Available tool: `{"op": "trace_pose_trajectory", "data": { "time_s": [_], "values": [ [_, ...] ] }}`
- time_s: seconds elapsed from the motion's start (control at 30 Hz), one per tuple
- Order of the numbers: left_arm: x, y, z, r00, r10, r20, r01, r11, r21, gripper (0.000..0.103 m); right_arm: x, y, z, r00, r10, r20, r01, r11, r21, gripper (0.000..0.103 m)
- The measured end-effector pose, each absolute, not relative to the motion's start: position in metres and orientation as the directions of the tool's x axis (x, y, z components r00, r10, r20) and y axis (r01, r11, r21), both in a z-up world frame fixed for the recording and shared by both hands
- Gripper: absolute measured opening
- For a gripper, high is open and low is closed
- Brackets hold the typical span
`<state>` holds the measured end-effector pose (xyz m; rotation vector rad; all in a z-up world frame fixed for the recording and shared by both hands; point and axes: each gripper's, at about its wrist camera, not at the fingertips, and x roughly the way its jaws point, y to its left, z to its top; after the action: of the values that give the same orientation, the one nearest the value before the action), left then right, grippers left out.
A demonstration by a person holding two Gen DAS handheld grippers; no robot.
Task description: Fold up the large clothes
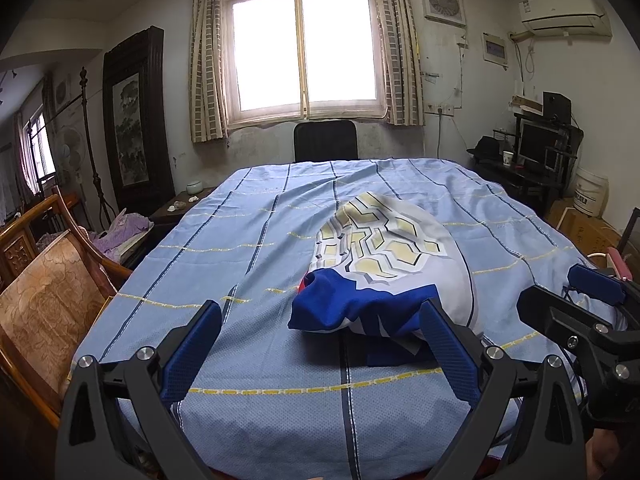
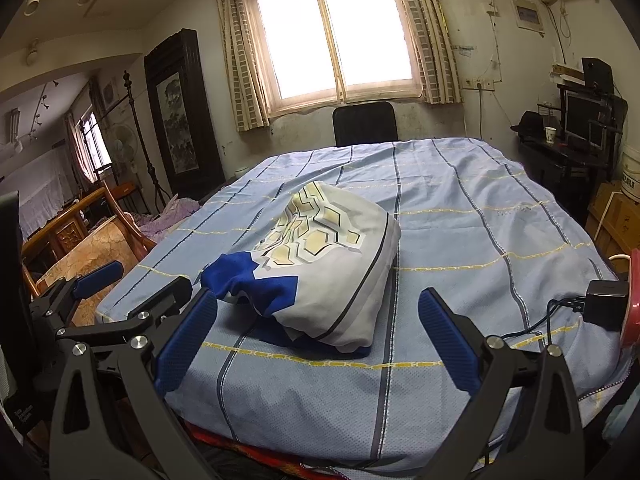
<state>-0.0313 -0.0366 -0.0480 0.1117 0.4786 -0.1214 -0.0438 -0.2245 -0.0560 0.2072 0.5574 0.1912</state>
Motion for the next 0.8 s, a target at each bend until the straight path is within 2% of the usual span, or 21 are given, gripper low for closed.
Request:
{"op": "trace_pose_trajectory", "data": {
  "time_s": [0.8],
  "values": [
    [-0.0307,-0.0353,-0.0492,0.878,-0.093,-0.47,0.146,0.986,0.078,0.099,-0.0431,-0.2249,-0.0578,0.829,0.239,-0.506,-0.124,0.96,0.25,0.098]
  ]
}}
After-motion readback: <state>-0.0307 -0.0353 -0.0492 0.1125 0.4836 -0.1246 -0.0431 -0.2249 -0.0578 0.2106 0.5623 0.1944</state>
